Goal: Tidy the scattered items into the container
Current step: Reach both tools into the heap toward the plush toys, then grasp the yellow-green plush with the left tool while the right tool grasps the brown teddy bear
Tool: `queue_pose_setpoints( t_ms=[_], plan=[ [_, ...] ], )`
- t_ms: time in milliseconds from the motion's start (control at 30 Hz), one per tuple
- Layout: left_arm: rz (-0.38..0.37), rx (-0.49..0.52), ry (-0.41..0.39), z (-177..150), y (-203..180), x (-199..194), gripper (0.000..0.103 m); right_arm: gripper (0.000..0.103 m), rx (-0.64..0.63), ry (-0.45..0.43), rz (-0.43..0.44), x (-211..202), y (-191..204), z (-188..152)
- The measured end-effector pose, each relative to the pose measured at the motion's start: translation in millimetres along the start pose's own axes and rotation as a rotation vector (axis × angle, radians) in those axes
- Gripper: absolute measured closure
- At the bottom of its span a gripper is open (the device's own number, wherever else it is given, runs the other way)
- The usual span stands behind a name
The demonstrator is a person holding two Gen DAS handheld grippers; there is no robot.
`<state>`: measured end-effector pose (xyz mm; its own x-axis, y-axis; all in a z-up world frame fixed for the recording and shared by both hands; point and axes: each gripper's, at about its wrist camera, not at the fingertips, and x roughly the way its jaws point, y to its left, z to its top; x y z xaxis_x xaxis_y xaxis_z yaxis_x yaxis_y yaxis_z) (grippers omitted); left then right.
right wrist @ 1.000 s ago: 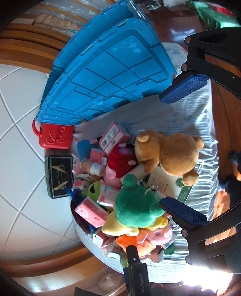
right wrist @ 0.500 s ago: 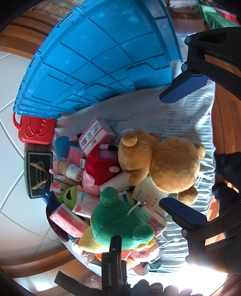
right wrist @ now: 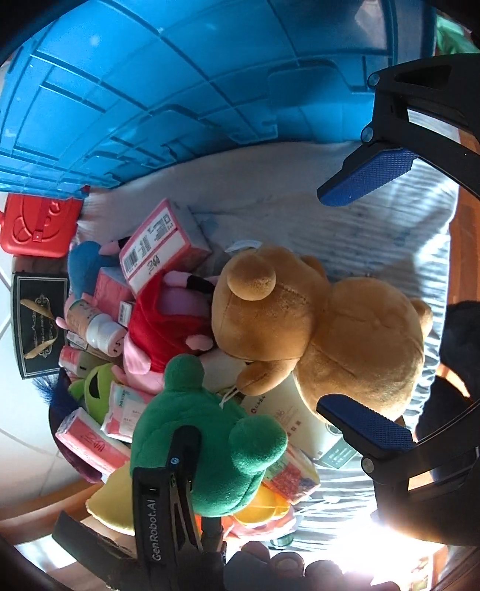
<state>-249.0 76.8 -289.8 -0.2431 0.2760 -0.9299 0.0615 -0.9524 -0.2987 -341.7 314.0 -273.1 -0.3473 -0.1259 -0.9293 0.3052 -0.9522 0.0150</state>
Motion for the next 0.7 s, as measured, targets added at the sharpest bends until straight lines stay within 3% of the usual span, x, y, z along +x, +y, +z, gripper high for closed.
queue_pose_setpoints(
  t_ms=[33,100,167,367,600,700],
  plan=[
    [-0.005,0.007,-0.007,0,0,-2,0.001,0.000,0.008,0.006,0.004,5,0,1],
    [-0.027,0.024,-0.016,0,1,-6,0.014,0.000,0.028,0.013,0.005,15,1,4],
    [-0.031,0.046,-0.020,1,1,-10,0.016,0.000,0.056,0.027,0.016,25,1,6],
    [-0.055,0.089,-0.014,-2,10,-15,0.018,0.000,0.132,0.060,0.026,52,4,12],
    [-0.071,0.134,-0.010,-1,18,-21,0.021,0.000,0.124,0.085,-0.004,71,21,10],
    [-0.084,0.147,-0.013,0,21,-26,0.022,0.016,0.107,0.071,-0.032,63,30,8]
  ],
)
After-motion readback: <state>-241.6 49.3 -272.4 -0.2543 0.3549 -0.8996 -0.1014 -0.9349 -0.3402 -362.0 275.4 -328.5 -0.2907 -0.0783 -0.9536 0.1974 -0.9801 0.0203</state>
